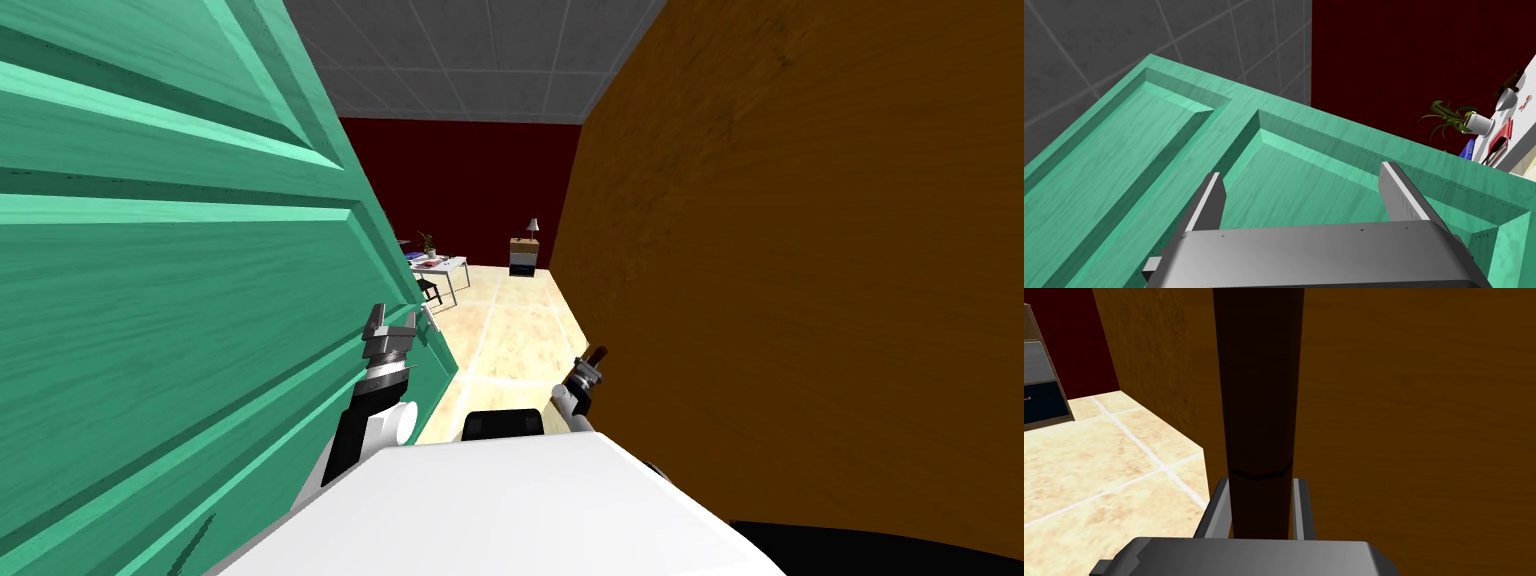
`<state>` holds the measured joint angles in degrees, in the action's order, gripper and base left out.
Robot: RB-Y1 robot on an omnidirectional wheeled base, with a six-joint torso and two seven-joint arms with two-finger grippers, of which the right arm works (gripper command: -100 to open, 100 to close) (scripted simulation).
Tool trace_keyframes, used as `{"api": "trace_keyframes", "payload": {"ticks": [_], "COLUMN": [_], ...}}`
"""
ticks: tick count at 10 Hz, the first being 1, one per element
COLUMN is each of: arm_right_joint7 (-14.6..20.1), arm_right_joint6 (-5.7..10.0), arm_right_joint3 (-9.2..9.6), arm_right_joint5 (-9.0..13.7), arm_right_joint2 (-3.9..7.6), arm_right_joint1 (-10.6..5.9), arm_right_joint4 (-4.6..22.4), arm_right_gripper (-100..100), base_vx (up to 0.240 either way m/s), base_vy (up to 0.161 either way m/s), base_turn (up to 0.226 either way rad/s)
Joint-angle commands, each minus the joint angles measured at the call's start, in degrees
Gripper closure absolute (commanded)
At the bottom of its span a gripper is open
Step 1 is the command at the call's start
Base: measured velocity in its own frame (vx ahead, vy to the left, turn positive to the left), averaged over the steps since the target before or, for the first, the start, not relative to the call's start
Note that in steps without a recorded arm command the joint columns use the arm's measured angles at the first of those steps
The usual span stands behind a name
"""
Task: Push the door open
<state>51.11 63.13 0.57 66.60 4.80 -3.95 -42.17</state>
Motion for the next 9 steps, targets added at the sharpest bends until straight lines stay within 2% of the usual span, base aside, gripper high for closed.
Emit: {"api": "trace_keyframes", "payload": {"ticks": [1, 2, 3, 7, 8, 9], "arm_right_joint7": [-0.5, -0.5, -0.8, -1.1, -1.0, -0.2], "arm_right_joint6": [0.25, 0.25, 0.65, 1.33, 0.86, 0.18], "arm_right_joint3": [-1.69, -1.69, -2.71, -4.41, -4.05, -6.59], "arm_right_joint5": [1.3, 1.3, 2.3, 3.9, 3.7, 2.4], "arm_right_joint2": [0.99, 0.99, 1.06, 1.03, 0.94, 1.37], "arm_right_joint1": [0.82, 0.82, 0.84, 0.88, 0.98, 1.11], "arm_right_joint4": [-0.8, -0.8, -0.7, -0.6, -0.7, -0.5], "arm_right_gripper": [100, 100, 100, 100, 100, 100], "base_vx": [0.212, 0.128, 0.160, 0.205, 0.080, 0.094], "base_vy": [-0.057, -0.045, -0.048, -0.063, -0.033, -0.013], "base_turn": [-0.040, -0.038, -0.073, -0.067, -0.022, -0.001]}}
